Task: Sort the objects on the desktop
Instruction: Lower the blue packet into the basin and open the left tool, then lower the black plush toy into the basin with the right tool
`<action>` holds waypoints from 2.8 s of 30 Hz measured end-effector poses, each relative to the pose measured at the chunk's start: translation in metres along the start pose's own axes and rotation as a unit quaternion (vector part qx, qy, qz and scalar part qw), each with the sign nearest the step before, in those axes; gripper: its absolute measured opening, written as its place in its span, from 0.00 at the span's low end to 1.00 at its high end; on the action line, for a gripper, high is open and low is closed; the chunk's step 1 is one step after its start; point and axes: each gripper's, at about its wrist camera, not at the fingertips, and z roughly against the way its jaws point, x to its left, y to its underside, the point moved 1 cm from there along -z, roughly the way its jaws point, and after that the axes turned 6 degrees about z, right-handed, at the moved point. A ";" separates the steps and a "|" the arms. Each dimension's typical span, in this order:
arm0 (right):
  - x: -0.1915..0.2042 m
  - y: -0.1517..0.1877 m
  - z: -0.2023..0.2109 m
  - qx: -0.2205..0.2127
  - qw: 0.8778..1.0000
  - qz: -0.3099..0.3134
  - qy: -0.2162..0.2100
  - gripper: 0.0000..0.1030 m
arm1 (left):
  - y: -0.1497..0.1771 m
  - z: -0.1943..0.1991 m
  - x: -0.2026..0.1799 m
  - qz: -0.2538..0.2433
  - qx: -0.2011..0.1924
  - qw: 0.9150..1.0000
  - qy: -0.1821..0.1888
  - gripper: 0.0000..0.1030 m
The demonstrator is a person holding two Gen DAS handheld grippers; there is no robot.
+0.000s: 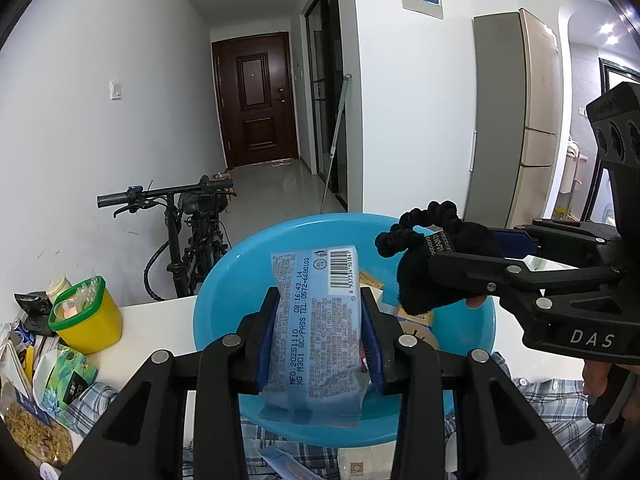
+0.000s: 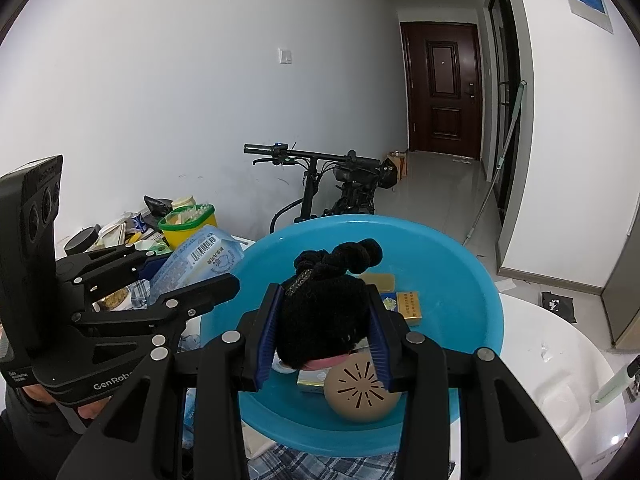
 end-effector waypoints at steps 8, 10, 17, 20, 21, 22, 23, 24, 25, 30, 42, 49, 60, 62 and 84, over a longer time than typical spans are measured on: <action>-0.001 0.000 0.000 -0.001 1.000 -0.001 -0.002 0.38 | -0.002 0.004 -0.003 -0.003 -0.001 1.000 0.001 0.38; 0.000 0.000 0.000 0.000 1.000 0.000 -0.004 0.38 | -0.002 0.005 -0.004 -0.004 -0.001 1.000 0.002 0.38; -0.002 0.002 -0.002 0.008 1.000 0.004 0.000 0.38 | -0.002 0.006 -0.005 -0.002 -0.001 1.000 0.001 0.38; -0.002 0.002 -0.002 0.008 1.000 0.004 0.000 0.38 | -0.002 0.006 -0.005 -0.001 -0.001 1.000 -0.002 0.38; -0.002 0.002 -0.002 0.008 1.000 0.005 0.000 0.38 | -0.002 0.006 -0.004 0.000 -0.001 1.000 -0.002 0.38; -0.002 0.002 -0.001 0.008 1.000 0.005 0.001 0.38 | -0.002 0.006 -0.004 0.002 -0.002 1.000 -0.002 0.38; -0.002 0.002 -0.001 0.007 1.000 0.005 0.001 0.38 | -0.002 0.006 -0.004 0.003 -0.003 1.000 -0.002 0.38; -0.002 0.002 -0.001 0.007 1.000 0.005 0.001 0.38 | -0.001 0.006 -0.003 0.003 -0.003 1.000 -0.003 0.42; -0.002 0.002 -0.001 0.006 1.000 0.005 0.001 0.38 | -0.001 0.005 -0.003 0.005 0.000 1.000 -0.007 0.52; -0.005 0.003 -0.002 0.007 1.000 0.000 0.002 0.38 | -0.002 0.012 -0.001 0.011 -0.018 0.999 -0.037 1.00; 0.000 0.004 -0.005 0.012 1.000 0.005 0.005 0.38 | -0.002 0.009 0.003 0.005 -0.012 0.999 -0.049 1.00; 0.001 0.003 -0.006 0.012 1.000 0.006 0.004 0.38 | -0.003 0.008 0.009 0.015 -0.008 0.999 -0.052 1.00; 0.002 0.004 -0.007 0.014 1.000 0.007 0.004 0.38 | -0.003 0.009 0.010 0.013 -0.007 0.999 -0.051 1.00; 0.002 0.003 -0.007 0.014 1.000 0.007 0.003 0.39 | -0.003 0.009 0.009 0.011 -0.007 0.999 -0.050 1.00; 0.005 0.003 -0.007 0.011 1.000 0.012 0.006 0.39 | 0.000 0.007 0.007 0.008 -0.008 0.999 -0.052 1.00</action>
